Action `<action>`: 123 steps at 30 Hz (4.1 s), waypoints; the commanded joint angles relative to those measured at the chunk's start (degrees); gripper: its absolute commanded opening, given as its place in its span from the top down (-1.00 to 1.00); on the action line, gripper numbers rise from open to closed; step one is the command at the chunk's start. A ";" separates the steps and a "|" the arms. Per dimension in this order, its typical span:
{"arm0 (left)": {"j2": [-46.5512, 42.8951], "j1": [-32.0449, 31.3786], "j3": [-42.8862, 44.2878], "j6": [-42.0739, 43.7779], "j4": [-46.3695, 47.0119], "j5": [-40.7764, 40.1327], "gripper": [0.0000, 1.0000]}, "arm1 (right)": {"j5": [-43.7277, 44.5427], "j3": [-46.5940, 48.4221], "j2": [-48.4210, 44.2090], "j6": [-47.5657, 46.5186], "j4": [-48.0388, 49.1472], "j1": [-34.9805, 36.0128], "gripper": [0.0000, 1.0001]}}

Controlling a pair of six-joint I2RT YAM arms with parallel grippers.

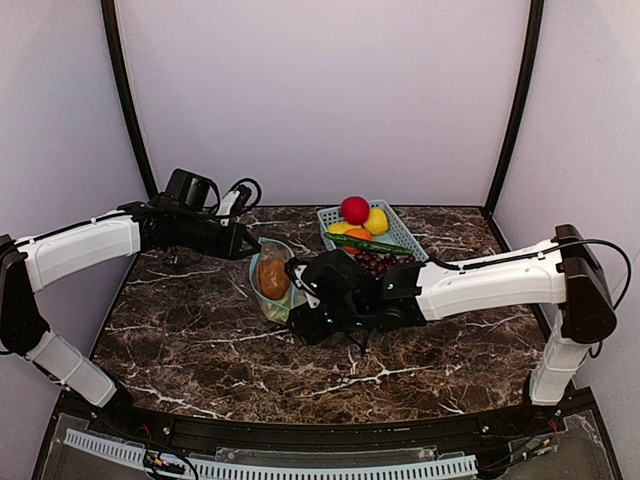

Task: Place the food in the zip-top bag and seal the zipper
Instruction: Adjust the zipper food storage bag at the center of the board, then pass from the left arm to the right

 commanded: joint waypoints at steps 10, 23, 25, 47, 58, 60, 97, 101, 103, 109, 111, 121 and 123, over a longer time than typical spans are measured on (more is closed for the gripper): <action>-2.57 0.08 -0.25 0.44 -0.78 -0.32 0.99 | 1.69 3.92 3.13 -1.88 -1.16 -0.02 0.78; -6.87 5.38 -1.66 -1.45 0.83 -2.64 0.99 | -7.37 11.40 -7.51 -10.51 -13.34 -3.40 1.00; -6.70 5.57 -1.86 -1.73 1.16 -2.04 0.99 | -9.58 11.51 -7.19 -10.37 -14.39 -3.95 1.00; -0.58 5.61 -2.50 -4.42 3.52 5.18 0.99 | -6.57 12.81 -3.90 -5.74 -20.15 -6.83 -0.24; -3.21 5.61 -3.39 -2.66 5.33 4.48 0.99 | 0.54 7.33 -11.56 -5.59 -17.36 -10.14 -0.69; -2.84 5.61 -3.10 -2.68 4.87 4.01 0.99 | -1.94 3.31 -13.65 -6.89 -12.16 -10.08 -0.63; -1.11 5.66 -2.61 -3.91 3.06 3.02 0.99 | 9.78 9.89 10.22 -5.34 5.84 9.83 0.31; -1.17 5.70 -2.61 -3.93 2.99 3.20 0.99 | 11.17 12.39 12.37 -5.30 4.19 9.83 0.42; -1.22 5.70 -2.61 -3.93 2.94 3.22 0.99 | 11.43 13.30 13.07 -5.07 3.65 9.77 0.50; -1.39 5.70 -2.50 -3.93 2.87 3.23 0.99 | 11.87 14.68 14.42 -4.69 2.02 9.83 0.72; -1.43 5.70 -2.47 -3.93 2.90 3.20 0.99 | 12.68 14.49 14.27 -4.28 2.00 9.78 0.79; -1.91 5.70 -2.18 -3.06 1.92 0.85 0.99 | 13.34 13.94 11.50 -5.12 2.10 9.42 1.00; -2.33 5.70 -1.66 -2.20 0.81 -1.06 0.99 | 12.63 12.44 9.08 -6.17 2.71 9.16 1.00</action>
